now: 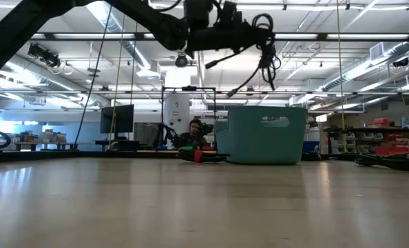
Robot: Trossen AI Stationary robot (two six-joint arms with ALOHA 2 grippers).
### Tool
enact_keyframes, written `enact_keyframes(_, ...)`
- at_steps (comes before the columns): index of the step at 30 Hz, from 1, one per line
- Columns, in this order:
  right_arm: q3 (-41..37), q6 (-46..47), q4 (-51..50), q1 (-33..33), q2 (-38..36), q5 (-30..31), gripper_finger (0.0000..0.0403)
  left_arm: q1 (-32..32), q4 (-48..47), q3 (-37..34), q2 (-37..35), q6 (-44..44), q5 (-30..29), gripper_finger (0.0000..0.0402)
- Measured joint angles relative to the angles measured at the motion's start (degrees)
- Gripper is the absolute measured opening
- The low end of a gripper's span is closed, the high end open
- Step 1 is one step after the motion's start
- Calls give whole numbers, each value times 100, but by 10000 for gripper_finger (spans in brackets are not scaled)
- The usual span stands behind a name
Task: Pick and place USB-C Cables
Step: Put the black charger cable into the green bin
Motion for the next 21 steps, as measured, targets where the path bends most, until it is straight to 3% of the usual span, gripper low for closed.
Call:
enact_keyframes(8,-2,8,17,-2,-2,-3,7,-328,-108,232,830,923,-233,71)
enact_keyframes(14,-4,90,28,-2,-2,-6,7,-265,-277,228,1280,973,-348,65)
enact_keyframes(16,-4,94,28,-2,-4,-6,7,-243,-529,232,1285,902,-626,66)
enact_keyframes(21,-4,55,27,-2,-4,-4,7,-252,-877,233,1289,453,-1994,84)
